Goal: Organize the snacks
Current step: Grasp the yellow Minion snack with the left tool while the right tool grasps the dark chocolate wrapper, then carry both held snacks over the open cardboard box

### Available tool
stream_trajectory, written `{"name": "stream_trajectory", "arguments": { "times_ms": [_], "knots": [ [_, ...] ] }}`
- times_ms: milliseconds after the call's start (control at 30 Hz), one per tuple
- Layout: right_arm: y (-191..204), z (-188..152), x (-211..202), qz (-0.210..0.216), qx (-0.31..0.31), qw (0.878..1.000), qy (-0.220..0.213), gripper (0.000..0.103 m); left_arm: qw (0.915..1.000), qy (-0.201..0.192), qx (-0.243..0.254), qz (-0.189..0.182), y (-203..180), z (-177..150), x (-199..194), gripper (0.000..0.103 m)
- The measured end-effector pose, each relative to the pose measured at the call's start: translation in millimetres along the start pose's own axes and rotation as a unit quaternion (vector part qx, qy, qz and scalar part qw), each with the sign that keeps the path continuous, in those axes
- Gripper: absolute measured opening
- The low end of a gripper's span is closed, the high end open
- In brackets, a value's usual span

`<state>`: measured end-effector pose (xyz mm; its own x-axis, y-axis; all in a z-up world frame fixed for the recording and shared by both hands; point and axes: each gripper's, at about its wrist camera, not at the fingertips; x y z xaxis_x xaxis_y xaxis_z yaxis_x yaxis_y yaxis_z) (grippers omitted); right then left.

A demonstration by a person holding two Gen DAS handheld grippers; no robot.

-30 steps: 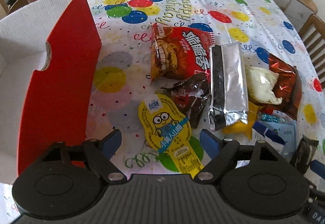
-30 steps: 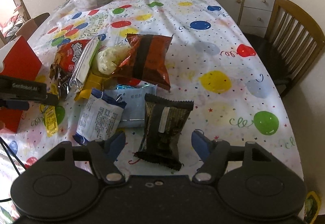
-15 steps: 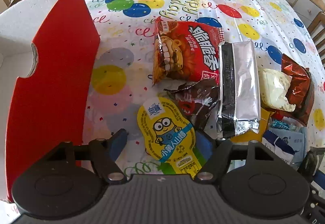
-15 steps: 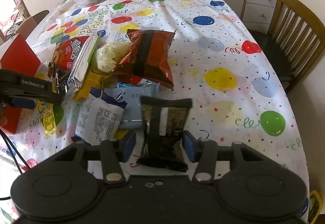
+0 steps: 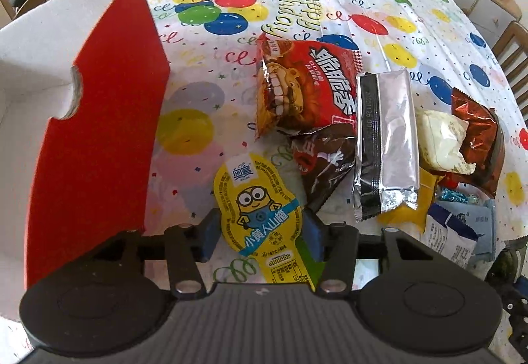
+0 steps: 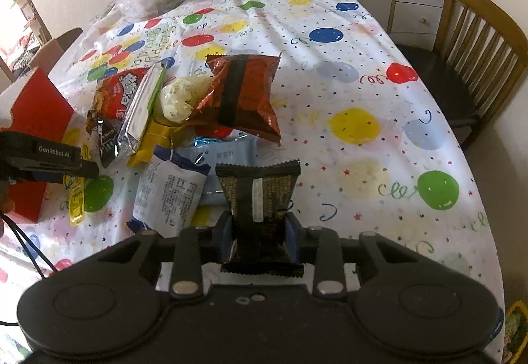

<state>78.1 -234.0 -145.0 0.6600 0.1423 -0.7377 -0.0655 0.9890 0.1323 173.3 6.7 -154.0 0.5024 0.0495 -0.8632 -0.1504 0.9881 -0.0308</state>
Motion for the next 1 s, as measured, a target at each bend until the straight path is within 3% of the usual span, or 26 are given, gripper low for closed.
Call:
{"name": "stream_trajectory", "arguments": {
  "times_ms": [533,1000],
  "knots": [
    [16.0,12.5,-60.5,0.033,-0.013,0.999,-0.036,0.031,0.9981,-0.044,0.003,-0.044,15.7,-15.7,-77.1,0.051],
    [98.2,56.5,-86.5,0.104,-0.068,0.991,-0.059,0.031,0.9939,-0.087,0.015,-0.067,60.3,-5.1,-146.5,0.051]
  ]
}}
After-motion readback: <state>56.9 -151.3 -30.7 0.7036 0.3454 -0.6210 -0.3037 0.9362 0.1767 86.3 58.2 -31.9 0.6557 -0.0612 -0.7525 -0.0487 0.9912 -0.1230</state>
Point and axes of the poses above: each gripper's, at about its wrist camera, not at the fingertips, and x roughly the way its jaws point, y to its left, z to its top, and after that the axes turned 8 degrees about -y, right-handed
